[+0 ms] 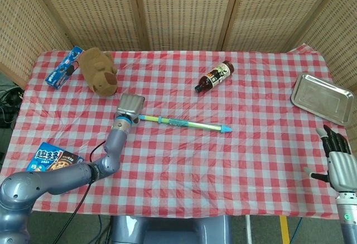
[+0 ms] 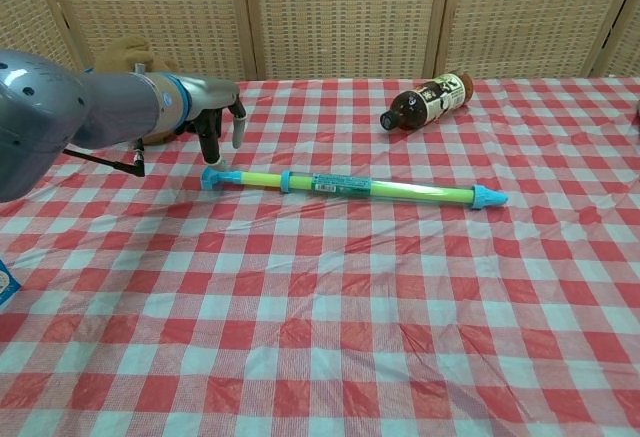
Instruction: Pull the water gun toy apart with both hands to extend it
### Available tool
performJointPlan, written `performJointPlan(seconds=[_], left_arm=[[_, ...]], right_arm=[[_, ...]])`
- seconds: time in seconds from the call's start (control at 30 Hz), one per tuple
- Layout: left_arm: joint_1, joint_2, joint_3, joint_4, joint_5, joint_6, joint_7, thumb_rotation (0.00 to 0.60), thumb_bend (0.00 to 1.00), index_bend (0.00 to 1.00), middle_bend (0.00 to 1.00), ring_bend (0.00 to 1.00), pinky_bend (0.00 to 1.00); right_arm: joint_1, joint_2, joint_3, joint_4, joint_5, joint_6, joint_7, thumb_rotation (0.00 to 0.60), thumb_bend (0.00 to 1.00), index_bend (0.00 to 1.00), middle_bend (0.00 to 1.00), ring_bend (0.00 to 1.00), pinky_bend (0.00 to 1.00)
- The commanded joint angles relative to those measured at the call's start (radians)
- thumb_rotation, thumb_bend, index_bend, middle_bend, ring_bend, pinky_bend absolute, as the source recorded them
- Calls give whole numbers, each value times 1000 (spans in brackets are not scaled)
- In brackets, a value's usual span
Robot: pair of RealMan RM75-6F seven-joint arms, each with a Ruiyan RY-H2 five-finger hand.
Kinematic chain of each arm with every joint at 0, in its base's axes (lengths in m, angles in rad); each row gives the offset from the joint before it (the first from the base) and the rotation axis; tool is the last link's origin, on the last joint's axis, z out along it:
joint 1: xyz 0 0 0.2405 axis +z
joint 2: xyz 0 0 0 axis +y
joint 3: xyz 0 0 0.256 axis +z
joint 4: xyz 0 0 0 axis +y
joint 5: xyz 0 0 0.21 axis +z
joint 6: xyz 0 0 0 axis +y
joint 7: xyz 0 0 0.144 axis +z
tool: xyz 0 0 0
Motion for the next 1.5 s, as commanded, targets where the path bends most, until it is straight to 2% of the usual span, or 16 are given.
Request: performJointPlan(seconds=[0.03, 0.77, 0.9, 1.03, 1.13, 1.5], left_arm=[[-15, -15, 7, 22, -11, -11, -5, 600, 261, 441, 921, 845, 741], [-74, -102, 51, 169, -79, -68, -1, 600, 261, 466, 921, 845, 741], [-77, -115, 55, 190, -81, -82, -6, 600, 330, 466, 921, 845, 741], [-79, -125, 54, 206, -76, -88, -17, 600, 344, 475, 921, 845, 741], [-80, -130, 54, 216, -69, -91, -23, 600, 392, 480, 921, 845, 741], [-81, -147, 63, 246, -68, -109, -26, 600, 429, 481, 921, 845, 741]], right_arm=[[0, 1, -1, -1, -3, 1, 1, 600, 106, 67, 0, 0, 0], [-3, 5, 2, 11, 2, 3, 41, 600, 106, 72, 0, 0, 0], [-3, 4, 1, 13, -1, 5, 43, 600, 105, 71, 0, 0, 0], [-3, 4, 1, 14, -1, 5, 42, 600, 105, 71, 0, 0, 0], [-4, 4, 2, 14, 0, 5, 43, 600, 106, 72, 0, 0, 0], [-5, 5, 1, 13, -2, 8, 41, 600, 105, 72, 0, 0, 0]])
